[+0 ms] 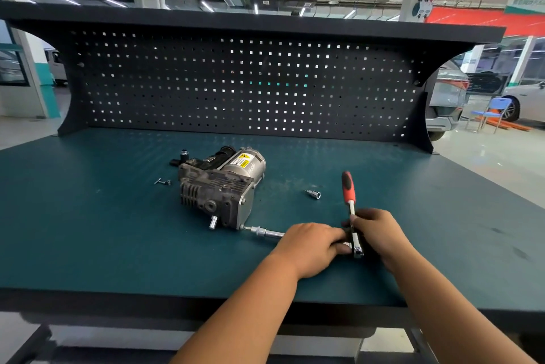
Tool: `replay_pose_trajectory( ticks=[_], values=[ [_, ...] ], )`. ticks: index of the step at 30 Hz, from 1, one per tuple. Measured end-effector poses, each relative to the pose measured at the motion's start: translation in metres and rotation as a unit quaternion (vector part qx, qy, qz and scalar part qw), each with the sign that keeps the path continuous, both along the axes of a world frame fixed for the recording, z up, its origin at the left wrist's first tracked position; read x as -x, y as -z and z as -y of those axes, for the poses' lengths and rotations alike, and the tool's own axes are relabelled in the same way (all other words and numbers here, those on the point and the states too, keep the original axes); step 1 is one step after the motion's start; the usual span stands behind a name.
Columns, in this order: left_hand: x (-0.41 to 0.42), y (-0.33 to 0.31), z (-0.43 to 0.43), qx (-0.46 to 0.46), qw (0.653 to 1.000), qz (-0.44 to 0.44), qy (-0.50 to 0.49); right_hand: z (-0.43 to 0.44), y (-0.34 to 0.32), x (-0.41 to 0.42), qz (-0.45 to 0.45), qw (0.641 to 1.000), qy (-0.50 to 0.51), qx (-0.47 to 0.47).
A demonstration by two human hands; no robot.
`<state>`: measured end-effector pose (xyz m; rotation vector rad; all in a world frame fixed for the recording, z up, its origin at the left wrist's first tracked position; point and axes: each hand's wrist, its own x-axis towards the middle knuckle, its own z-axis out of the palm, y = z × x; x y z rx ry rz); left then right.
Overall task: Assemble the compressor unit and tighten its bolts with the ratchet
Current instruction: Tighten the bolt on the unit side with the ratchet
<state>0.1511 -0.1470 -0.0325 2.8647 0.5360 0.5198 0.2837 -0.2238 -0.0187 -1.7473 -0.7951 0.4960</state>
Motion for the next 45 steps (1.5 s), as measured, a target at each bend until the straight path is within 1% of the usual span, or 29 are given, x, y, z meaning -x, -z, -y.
replay_pose_trajectory(
  ticks=[2,5,6,8,11,14,18,21,22,23,25,26,27,30,31,34,36,38,40,43,45],
  values=[
    [-0.001,-0.001,0.0,-0.005,1.0,-0.004,-0.009,0.013,0.0,0.008,0.014,0.996,-0.01,-0.085],
    [0.0,-0.001,0.001,-0.008,1.0,-0.001,-0.016,0.036,0.001,0.025,0.036,0.978,-0.034,-0.203],
    [0.0,-0.001,0.001,-0.01,1.0,0.001,-0.016,0.045,0.003,0.029,0.048,0.972,-0.051,-0.226],
    [0.001,-0.001,0.002,-0.012,1.0,0.003,-0.014,0.06,0.009,0.037,0.081,0.963,-0.092,-0.241],
    [0.001,-0.002,0.002,-0.009,1.0,-0.001,-0.009,0.068,0.013,0.041,0.117,0.962,-0.107,-0.222],
    [0.002,-0.001,0.002,-0.008,1.0,0.007,-0.013,0.054,0.012,0.032,0.144,0.967,-0.068,-0.2],
    [0.003,-0.001,0.001,-0.011,1.0,0.015,0.002,0.02,0.0,0.024,0.074,0.98,0.013,-0.185],
    [0.001,0.0,0.0,-0.001,1.0,0.017,0.002,-0.006,-0.005,0.012,-0.002,0.993,0.054,-0.105],
    [0.0,0.0,0.0,-0.004,1.0,0.016,0.001,-0.013,-0.005,0.008,-0.036,0.995,0.058,-0.075],
    [0.0,0.0,0.0,-0.009,1.0,0.015,0.001,-0.017,-0.005,0.005,-0.05,0.996,0.058,-0.035],
    [-0.001,0.0,0.001,-0.008,1.0,0.018,0.006,-0.016,-0.002,0.0,-0.008,0.998,0.046,0.041],
    [-0.001,0.001,0.001,-0.003,1.0,0.02,0.01,-0.014,0.0,0.0,0.016,0.998,0.04,0.049],
    [-0.002,0.001,0.001,0.001,1.0,0.019,0.013,-0.01,0.001,0.001,0.021,0.999,0.028,0.031],
    [-0.003,0.002,0.001,-0.002,1.0,0.011,0.006,0.01,0.001,0.014,-0.015,0.993,-0.005,-0.119],
    [-0.003,0.002,0.001,0.0,1.0,0.013,0.003,0.017,-0.001,0.019,-0.005,0.988,-0.018,-0.155],
    [-0.003,0.001,0.001,0.016,1.0,0.019,-0.007,0.04,0.001,0.033,0.058,0.971,-0.071,-0.22],
    [-0.002,0.001,0.001,0.018,1.0,0.022,-0.011,0.053,0.006,0.041,0.055,0.963,-0.096,-0.246],
    [-0.002,0.001,0.002,0.017,0.999,0.027,-0.011,0.056,0.009,0.042,0.038,0.961,-0.104,-0.252],
    [-0.001,0.001,0.003,0.015,0.999,0.033,-0.006,0.049,0.006,0.036,0.028,0.969,-0.082,-0.232],
    [0.003,0.0,0.003,0.011,0.999,0.042,0.007,0.028,0.0,0.023,0.014,0.985,-0.022,-0.171],
    [0.004,-0.002,0.003,0.019,0.998,0.051,0.013,0.011,-0.003,0.014,0.031,0.993,0.018,-0.115]
  ],
)
